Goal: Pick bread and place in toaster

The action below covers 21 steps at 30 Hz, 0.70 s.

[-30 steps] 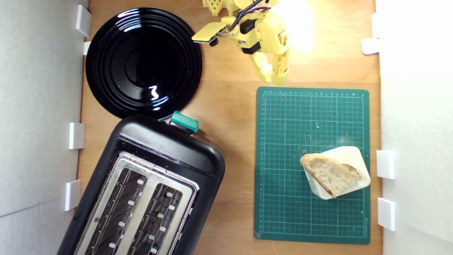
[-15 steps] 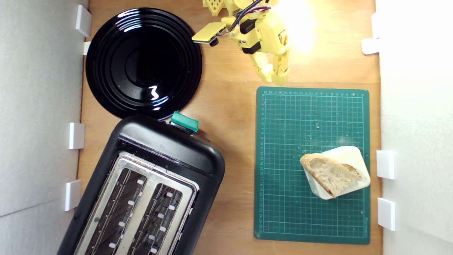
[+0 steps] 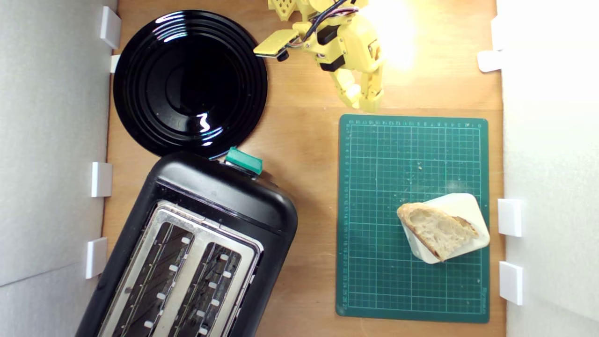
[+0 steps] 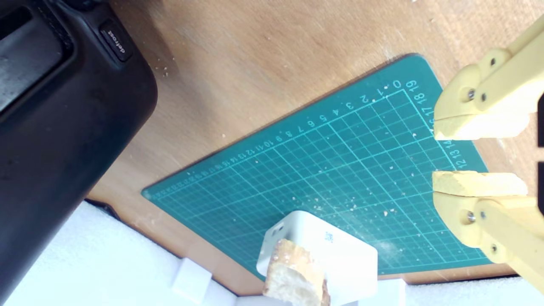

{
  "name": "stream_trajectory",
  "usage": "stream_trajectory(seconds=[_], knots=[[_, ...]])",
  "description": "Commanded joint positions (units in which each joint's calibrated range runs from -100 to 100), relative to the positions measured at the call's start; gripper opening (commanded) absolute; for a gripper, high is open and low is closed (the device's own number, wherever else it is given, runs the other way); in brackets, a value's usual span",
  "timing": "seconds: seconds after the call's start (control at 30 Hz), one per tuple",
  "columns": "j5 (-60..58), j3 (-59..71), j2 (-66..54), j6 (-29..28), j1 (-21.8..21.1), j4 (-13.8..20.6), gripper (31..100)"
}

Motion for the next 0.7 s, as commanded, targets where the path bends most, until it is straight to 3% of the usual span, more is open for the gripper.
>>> stream_trajectory(seconds=[0.0, 0.3, 0.5, 0.67], knots=[[-2.1, -0.9, 0.2, -0.4, 3.8, -0.6, 61.5], [-2.1, 0.7, 0.2, -2.1, 5.2, 0.5, 61.5], [-2.9, 0.5, 1.6, -2.2, 8.9, -1.5, 61.5], [-15.1, -0.3, 12.5, -1.9, 10.2, -3.5, 61.5]])
